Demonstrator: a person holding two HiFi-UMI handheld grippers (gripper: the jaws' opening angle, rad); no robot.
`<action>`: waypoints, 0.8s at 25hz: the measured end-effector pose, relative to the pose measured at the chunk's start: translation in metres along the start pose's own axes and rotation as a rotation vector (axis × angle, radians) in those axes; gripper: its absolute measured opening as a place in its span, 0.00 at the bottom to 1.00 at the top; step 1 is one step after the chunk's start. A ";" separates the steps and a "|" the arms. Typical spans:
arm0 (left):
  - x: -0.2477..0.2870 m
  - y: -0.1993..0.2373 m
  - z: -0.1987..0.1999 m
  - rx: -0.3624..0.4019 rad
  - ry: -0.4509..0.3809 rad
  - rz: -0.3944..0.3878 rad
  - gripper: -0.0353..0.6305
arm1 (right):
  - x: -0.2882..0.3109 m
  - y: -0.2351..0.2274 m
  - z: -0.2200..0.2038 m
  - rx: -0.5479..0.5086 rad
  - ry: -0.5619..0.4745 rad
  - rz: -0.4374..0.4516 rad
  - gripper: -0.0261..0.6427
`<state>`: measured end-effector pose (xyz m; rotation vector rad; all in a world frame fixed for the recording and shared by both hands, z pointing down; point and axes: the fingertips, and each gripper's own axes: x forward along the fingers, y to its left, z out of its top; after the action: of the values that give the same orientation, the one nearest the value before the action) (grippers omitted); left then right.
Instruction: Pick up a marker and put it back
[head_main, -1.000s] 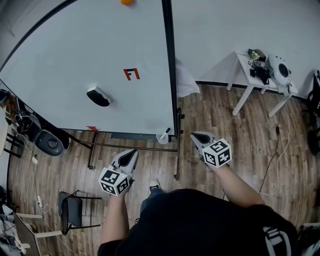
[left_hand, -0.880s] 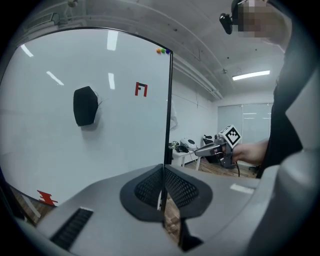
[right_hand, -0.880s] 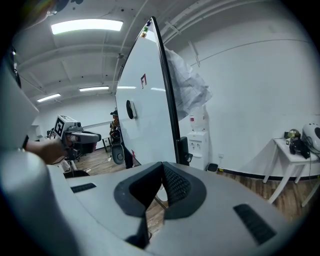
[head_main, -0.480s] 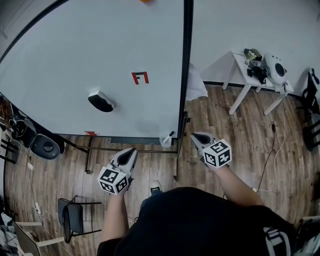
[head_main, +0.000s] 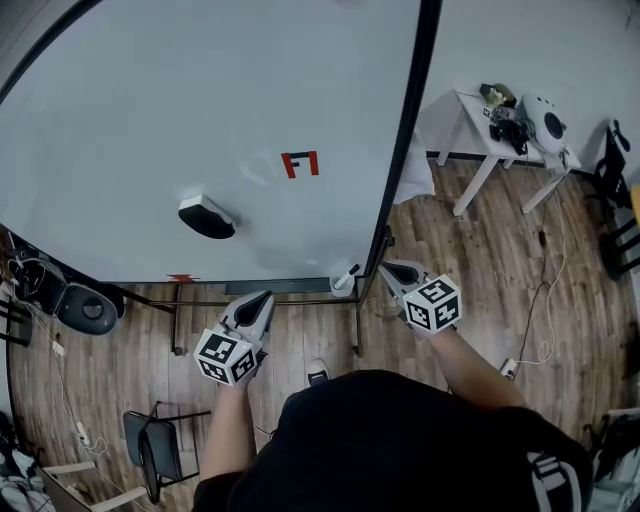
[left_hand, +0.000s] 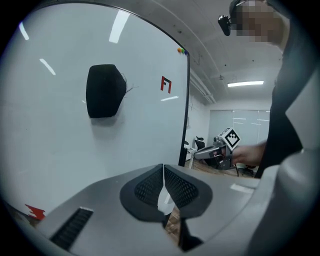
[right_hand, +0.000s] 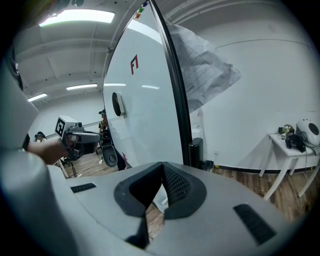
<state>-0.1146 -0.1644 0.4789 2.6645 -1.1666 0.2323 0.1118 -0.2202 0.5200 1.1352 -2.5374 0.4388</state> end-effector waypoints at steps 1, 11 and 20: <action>0.001 0.005 0.000 0.000 0.001 -0.008 0.08 | 0.003 0.000 0.000 0.003 0.001 -0.006 0.03; 0.012 0.032 -0.003 0.003 0.014 -0.084 0.08 | 0.020 -0.001 0.005 0.031 0.000 -0.073 0.03; 0.025 0.048 -0.008 0.003 0.038 -0.133 0.08 | 0.040 -0.005 -0.015 0.081 0.011 -0.081 0.04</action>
<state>-0.1332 -0.2116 0.4990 2.7145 -0.9734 0.2607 0.0932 -0.2435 0.5502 1.2557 -2.4738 0.5297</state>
